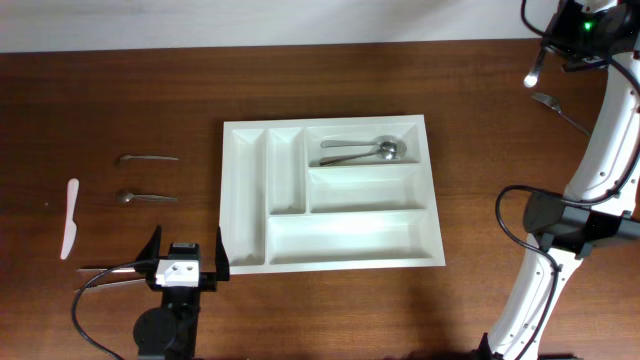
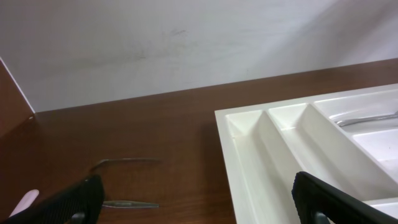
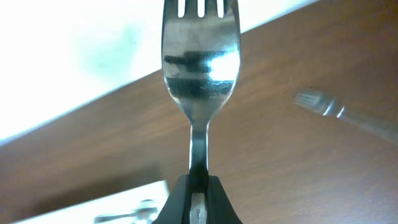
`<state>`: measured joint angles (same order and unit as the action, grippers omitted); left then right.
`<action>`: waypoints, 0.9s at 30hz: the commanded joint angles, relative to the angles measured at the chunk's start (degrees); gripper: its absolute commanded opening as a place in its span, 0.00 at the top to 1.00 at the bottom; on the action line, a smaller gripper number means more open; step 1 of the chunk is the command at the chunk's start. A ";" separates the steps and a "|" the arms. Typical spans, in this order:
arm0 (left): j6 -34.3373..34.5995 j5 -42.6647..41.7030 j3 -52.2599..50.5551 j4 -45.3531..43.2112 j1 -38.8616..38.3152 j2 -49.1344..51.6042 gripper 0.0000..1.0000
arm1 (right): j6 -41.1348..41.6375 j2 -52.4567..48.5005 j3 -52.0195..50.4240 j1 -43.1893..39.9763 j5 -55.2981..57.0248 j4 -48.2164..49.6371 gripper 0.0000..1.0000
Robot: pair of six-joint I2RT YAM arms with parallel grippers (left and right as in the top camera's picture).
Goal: Pack container
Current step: 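Carry the fork with the right gripper over the tray's middle compartment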
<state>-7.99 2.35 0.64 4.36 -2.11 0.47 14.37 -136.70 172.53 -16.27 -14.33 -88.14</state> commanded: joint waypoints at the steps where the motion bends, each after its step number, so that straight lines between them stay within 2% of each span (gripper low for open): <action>1: -0.70 0.57 -0.13 0.20 0.31 -0.07 0.01 | 20.39 0.48 0.68 1.77 -0.96 -2.80 0.96; 6: -0.70 0.39 -0.13 0.22 0.31 -0.07 0.01 | 36.70 0.48 0.63 3.78 -0.94 -8.96 0.96; 16: -0.70 0.42 -0.13 0.22 0.31 -0.07 0.01 | 54.88 0.48 0.57 11.06 -1.31 -9.20 0.96; 19: -0.70 0.42 -0.13 0.20 0.31 -0.07 0.01 | 56.46 0.48 0.52 13.79 0.59 -9.20 0.96; 27: -0.70 0.42 -0.13 0.20 0.31 -0.07 0.01 | 54.40 0.48 0.50 18.84 1.40 -9.20 0.96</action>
<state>-7.99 2.33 0.64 4.43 -2.11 0.47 68.79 -136.68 172.51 1.26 -14.46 -96.97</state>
